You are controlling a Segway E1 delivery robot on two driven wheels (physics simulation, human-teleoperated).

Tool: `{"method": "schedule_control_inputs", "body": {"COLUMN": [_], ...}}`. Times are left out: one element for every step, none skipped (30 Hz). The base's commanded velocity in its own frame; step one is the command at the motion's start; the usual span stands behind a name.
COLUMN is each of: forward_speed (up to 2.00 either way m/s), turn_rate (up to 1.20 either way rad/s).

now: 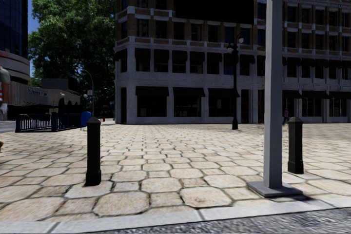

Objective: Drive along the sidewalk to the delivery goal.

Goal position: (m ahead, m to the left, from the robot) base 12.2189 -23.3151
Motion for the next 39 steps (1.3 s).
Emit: {"method": "schedule_control_inputs", "body": {"forward_speed": [2.00, 2.00, 2.00, 2.00, 2.00, 2.00, 2.00, 2.00, 2.00, 2.00, 2.00, 2.00, 2.00, 2.00, 2.00, 2.00, 2.00, 2.00, 2.00, 2.00, 2.00, 2.00, 2.00, 2.00, 2.00, 2.00, 2.00, 2.00, 2.00, 2.00, 2.00, 2.00, 2.00, 2.00, 2.00, 2.00, 2.00, 2.00, 2.00], "turn_rate": [0.00, 0.00, 0.00, 0.00, 0.00, 0.00, 0.00, 0.00, 0.00, 0.00, 0.00, 0.00, 0.00, 0.00, 0.00, 0.00, 0.00, 0.00, 0.00, 0.00, 0.00, 0.00, 0.00, 0.00, 0.00, 0.00, 0.00, 0.00, 0.00, 0.00, 0.00, 0.00, 0.00, 0.00, 0.00, 0.00, 0.00, 0.00, 0.00]}}
